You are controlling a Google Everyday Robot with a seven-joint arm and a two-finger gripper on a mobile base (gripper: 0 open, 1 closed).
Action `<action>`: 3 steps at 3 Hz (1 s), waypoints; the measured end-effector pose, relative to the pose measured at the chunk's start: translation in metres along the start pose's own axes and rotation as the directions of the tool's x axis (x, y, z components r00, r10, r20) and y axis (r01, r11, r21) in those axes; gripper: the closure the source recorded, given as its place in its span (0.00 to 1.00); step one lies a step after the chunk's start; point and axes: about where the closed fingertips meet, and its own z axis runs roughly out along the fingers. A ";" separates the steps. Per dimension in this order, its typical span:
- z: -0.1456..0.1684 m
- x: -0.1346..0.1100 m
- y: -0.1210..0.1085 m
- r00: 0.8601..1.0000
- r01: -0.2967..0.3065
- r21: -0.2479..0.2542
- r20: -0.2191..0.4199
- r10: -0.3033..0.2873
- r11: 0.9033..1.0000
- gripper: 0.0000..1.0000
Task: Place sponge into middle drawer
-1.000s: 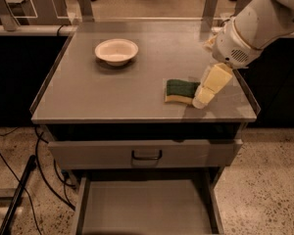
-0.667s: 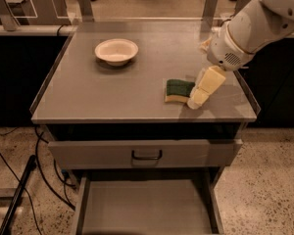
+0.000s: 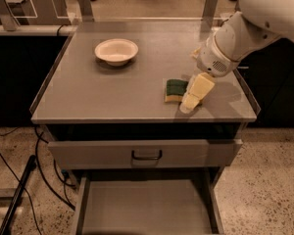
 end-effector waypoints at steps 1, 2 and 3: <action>0.018 0.004 -0.002 1.000 -0.005 -0.019 -0.004 0.005 1.000 0.00; 0.033 0.004 -0.008 1.000 -0.003 -0.018 0.010 0.003 1.000 0.00; 0.044 0.002 -0.016 1.000 -0.006 -0.013 0.023 0.006 1.000 0.00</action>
Offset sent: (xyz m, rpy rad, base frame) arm 0.0312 0.0124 -0.0388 0.0328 -0.0073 0.0052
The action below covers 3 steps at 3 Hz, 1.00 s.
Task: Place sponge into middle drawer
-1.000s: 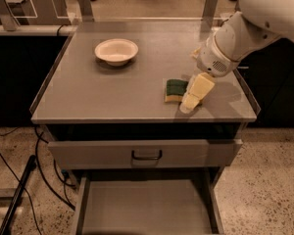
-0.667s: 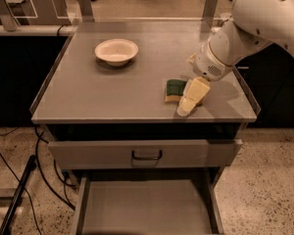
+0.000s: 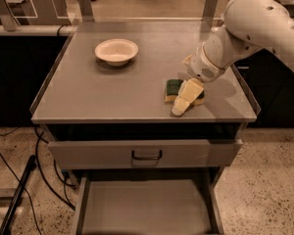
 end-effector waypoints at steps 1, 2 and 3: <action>0.008 0.002 -0.006 1.000 -0.010 -0.006 -0.002 0.010 1.000 0.11; 0.008 0.002 -0.006 1.000 -0.010 -0.006 -0.002 0.010 1.000 0.29; 0.008 0.002 -0.006 1.000 -0.010 -0.006 -0.002 0.010 1.000 0.53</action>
Offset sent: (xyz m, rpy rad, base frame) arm 0.0060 0.0007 -0.0055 0.0014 0.0077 -0.0048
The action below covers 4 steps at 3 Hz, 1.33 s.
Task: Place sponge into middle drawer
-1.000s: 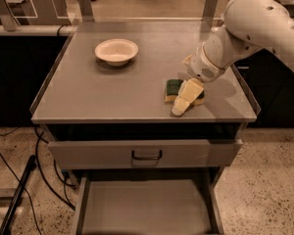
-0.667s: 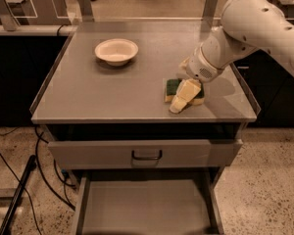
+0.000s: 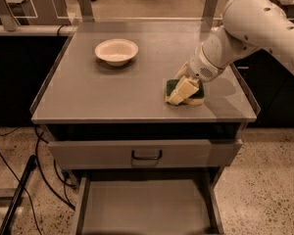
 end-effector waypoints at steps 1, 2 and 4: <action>-0.008 -0.002 0.006 1.000 0.008 -0.005 -0.007 -0.008 1.000 0.83; -0.032 -0.008 0.019 0.999 0.028 -0.005 -0.022 -0.028 1.000 1.00; -0.105 -0.005 0.098 0.997 0.071 -0.038 -0.004 -0.071 0.997 1.00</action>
Offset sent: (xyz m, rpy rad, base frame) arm -0.0440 -0.0095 0.0542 -0.0499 -0.0154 0.0320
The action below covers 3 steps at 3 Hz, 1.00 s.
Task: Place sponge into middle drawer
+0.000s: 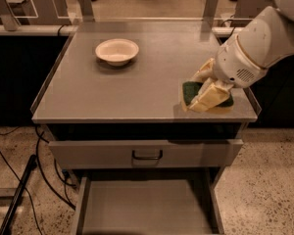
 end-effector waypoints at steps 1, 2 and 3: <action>-0.002 0.000 0.001 1.000 -0.002 0.001 0.002 0.002 1.000 1.00; -0.001 0.001 0.002 1.000 -0.019 -0.015 -0.012 0.019 1.000 1.00; -0.004 0.009 0.036 0.997 -0.078 -0.072 -0.014 0.077 0.994 1.00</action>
Offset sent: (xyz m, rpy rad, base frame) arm -0.0014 -0.0046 -0.0039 -0.0152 0.0545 -0.0278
